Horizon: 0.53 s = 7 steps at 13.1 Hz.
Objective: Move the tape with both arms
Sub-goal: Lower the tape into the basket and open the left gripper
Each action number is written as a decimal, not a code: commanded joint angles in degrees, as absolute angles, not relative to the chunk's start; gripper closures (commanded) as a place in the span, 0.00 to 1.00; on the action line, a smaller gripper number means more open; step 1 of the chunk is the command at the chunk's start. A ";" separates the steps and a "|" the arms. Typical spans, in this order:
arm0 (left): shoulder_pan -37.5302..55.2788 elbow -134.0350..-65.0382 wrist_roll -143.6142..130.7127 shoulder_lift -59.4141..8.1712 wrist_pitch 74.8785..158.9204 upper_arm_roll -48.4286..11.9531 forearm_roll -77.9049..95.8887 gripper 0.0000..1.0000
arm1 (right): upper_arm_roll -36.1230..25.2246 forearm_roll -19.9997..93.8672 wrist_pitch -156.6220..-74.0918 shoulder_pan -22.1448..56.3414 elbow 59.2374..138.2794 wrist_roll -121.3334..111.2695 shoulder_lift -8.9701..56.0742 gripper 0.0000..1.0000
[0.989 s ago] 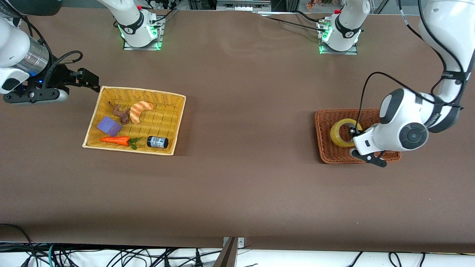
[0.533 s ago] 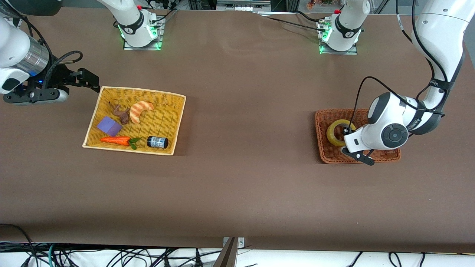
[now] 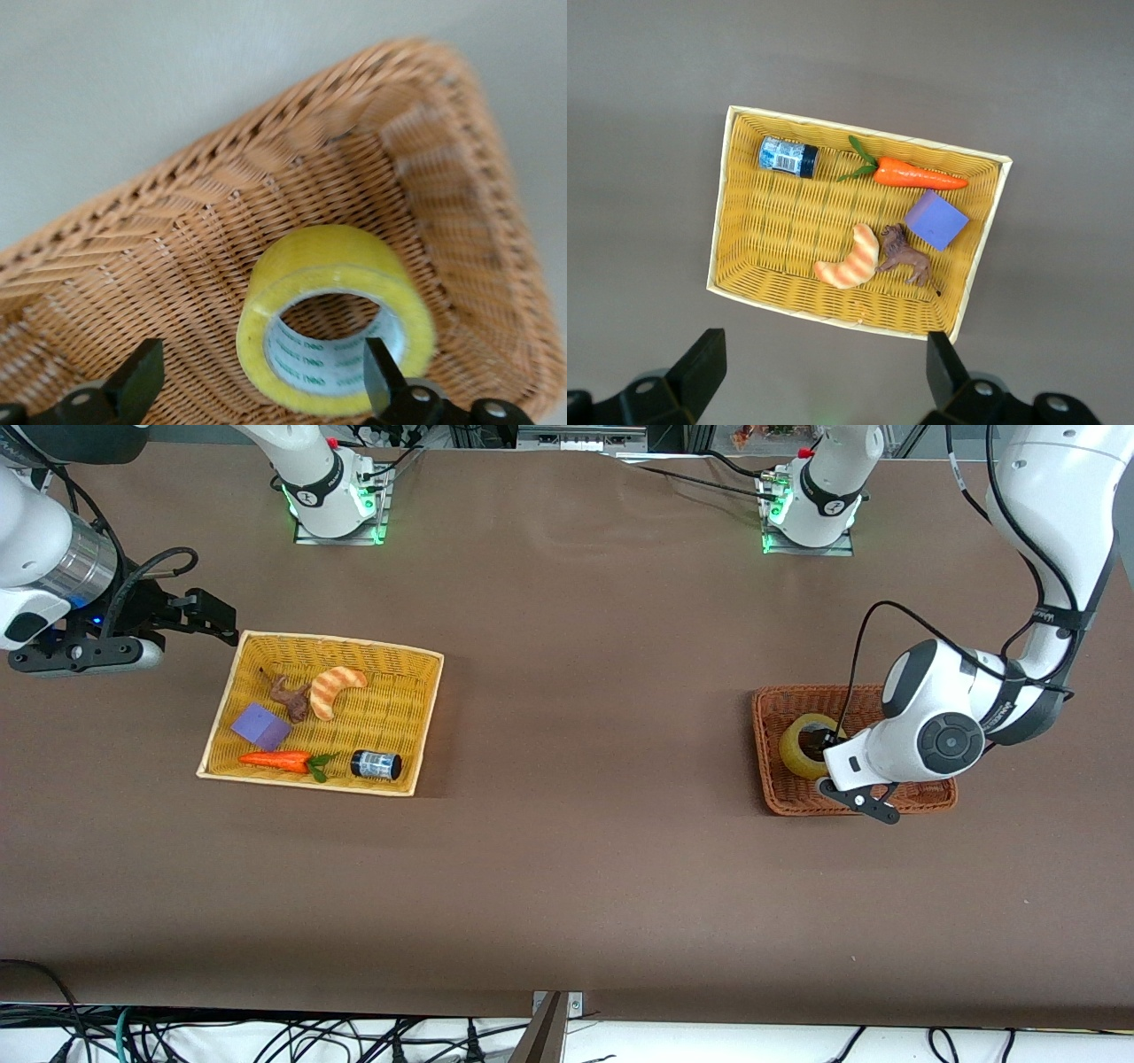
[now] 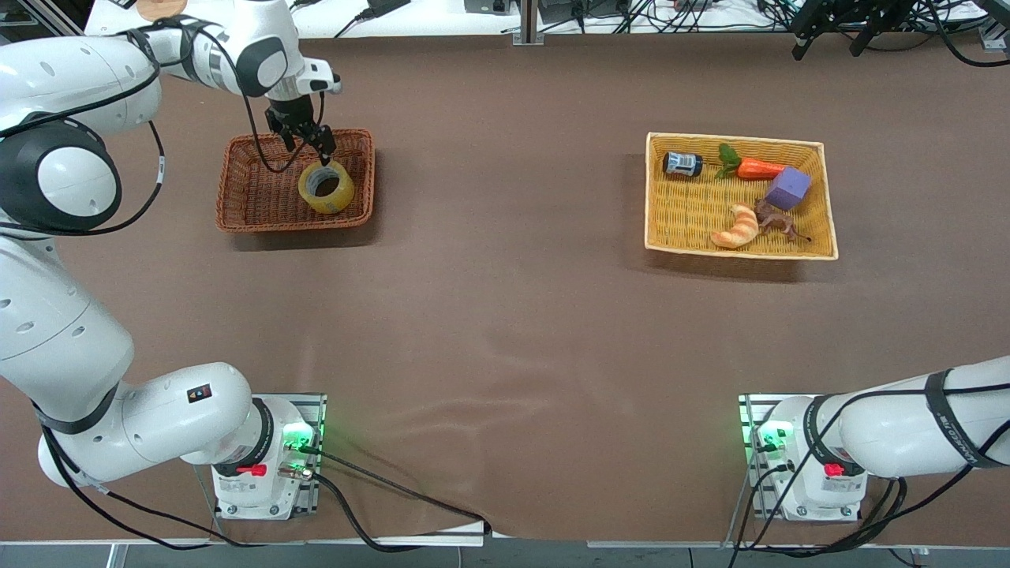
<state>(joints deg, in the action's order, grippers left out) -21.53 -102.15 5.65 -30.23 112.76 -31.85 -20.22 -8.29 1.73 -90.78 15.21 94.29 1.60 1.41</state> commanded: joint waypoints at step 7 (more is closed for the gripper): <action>-22.41 -78.16 6.59 -18.28 86.24 -33.67 -9.96 0.00 | -8.09 0.00 -89.74 14.41 92.20 -0.79 2.02 0.00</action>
